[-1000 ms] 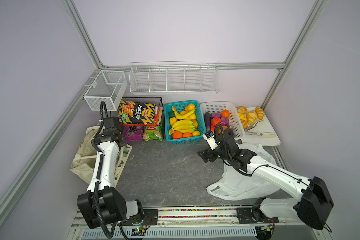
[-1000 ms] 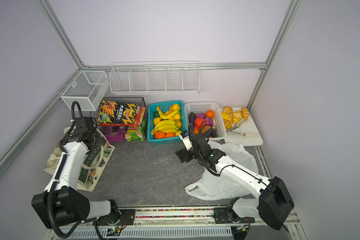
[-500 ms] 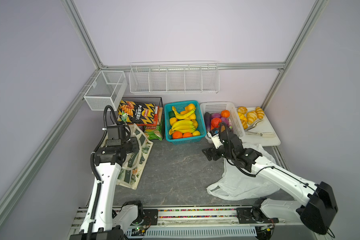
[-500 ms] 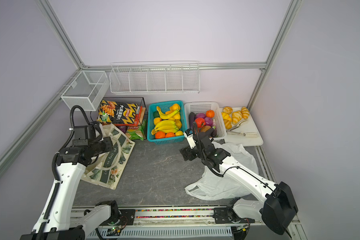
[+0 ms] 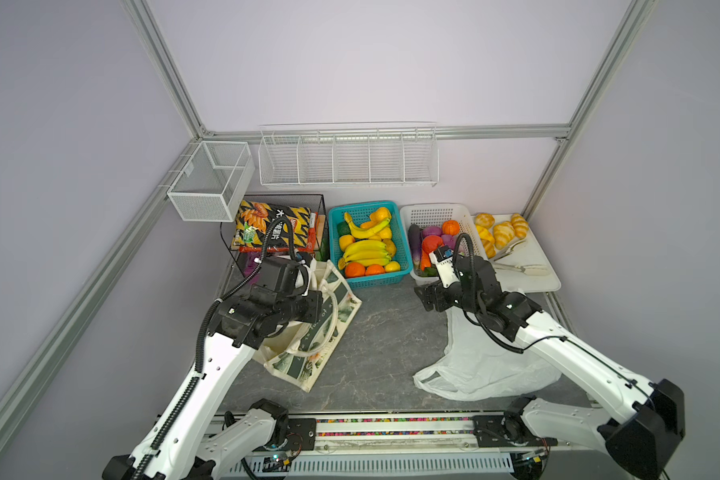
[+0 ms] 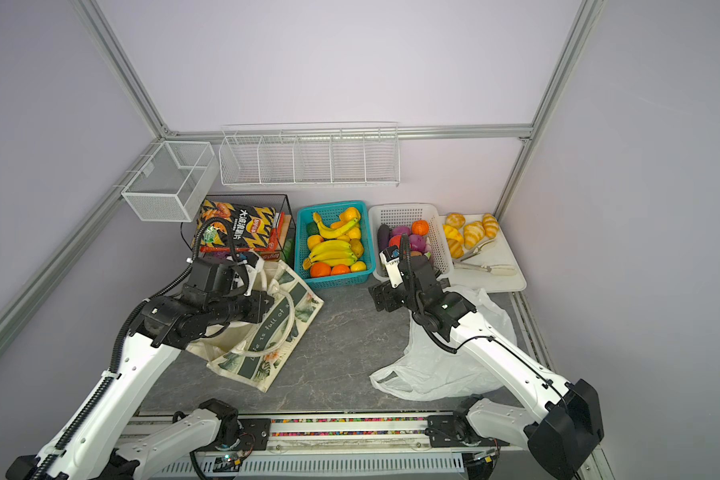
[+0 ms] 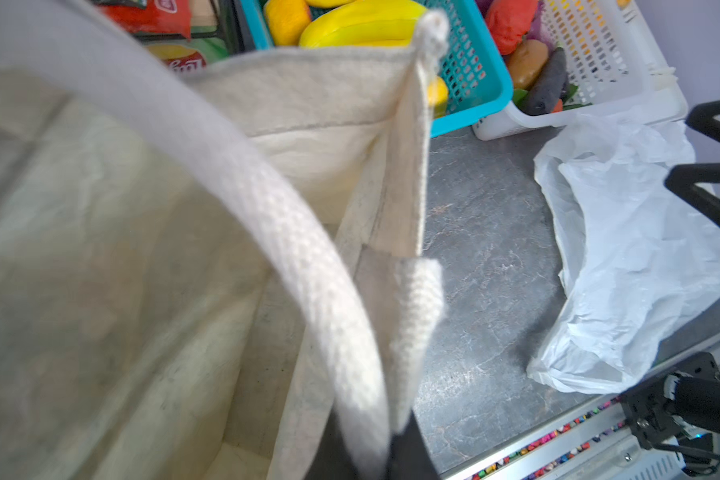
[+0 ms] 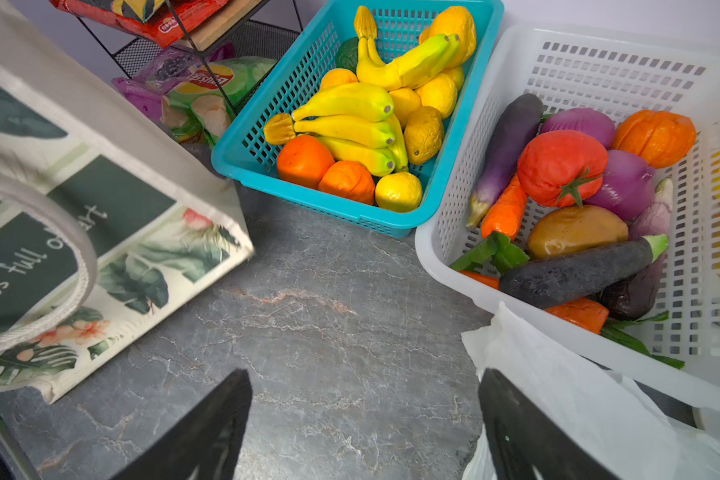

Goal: Place the mixed food into the grocery bags and tie them
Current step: 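Lift the tote bag with the left gripper and carry it toward the right gripper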

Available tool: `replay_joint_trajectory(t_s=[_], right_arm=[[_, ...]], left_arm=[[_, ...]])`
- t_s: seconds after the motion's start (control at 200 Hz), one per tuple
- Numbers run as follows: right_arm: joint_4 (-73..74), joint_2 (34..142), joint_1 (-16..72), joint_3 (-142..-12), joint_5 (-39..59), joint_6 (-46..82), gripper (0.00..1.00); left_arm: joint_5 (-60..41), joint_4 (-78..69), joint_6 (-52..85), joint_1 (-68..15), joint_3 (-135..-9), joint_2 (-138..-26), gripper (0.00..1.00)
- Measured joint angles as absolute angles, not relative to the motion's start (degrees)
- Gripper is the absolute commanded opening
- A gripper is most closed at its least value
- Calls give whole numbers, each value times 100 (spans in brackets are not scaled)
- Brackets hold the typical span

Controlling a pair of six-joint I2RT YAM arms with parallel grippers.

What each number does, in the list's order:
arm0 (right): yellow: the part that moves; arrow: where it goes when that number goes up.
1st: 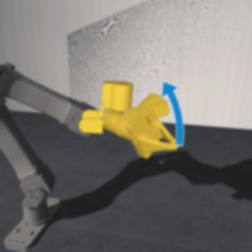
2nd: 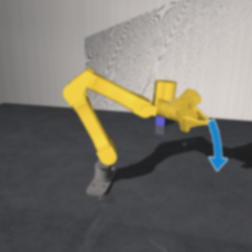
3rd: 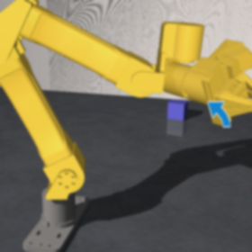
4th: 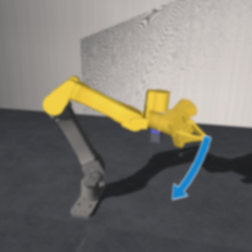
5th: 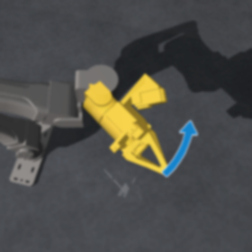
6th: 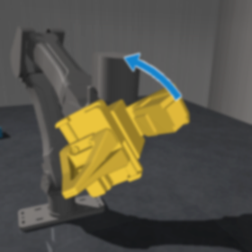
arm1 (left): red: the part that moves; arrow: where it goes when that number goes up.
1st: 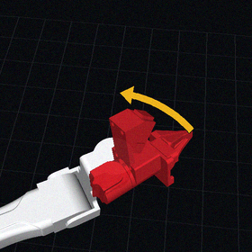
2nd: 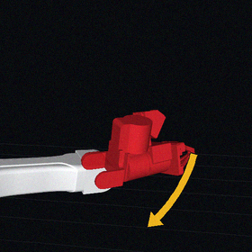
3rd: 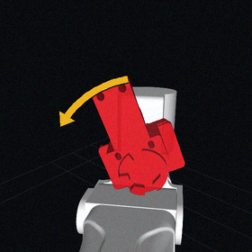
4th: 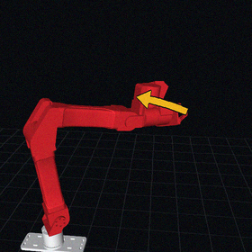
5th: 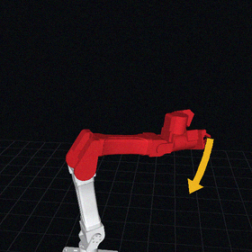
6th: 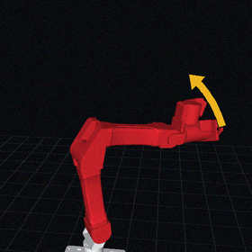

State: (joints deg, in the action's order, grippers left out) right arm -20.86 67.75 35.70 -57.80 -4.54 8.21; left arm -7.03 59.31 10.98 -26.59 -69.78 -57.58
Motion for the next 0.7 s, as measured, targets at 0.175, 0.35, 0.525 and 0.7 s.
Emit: replay_joint_trajectory(t_s=[0.175,0.35,0.525,0.7], right_arm=[[-2213,6775,3369,-5986,-580,784,89],[-2272,6775,3334,-6025,-646,788,89],[-2493,6764,3319,-6163,-849,788,89],[-2689,6549,3242,-6173,-1127,788,89]], left_arm=[[-1083,6101,808,-2834,-7328,-5629,0],[-1140,5800,803,-3264,-7376,-5675,0],[-1048,4976,945,-4276,-7373,-6392,0],[-1280,4088,1343,-4654,-7365,-7229,1]])
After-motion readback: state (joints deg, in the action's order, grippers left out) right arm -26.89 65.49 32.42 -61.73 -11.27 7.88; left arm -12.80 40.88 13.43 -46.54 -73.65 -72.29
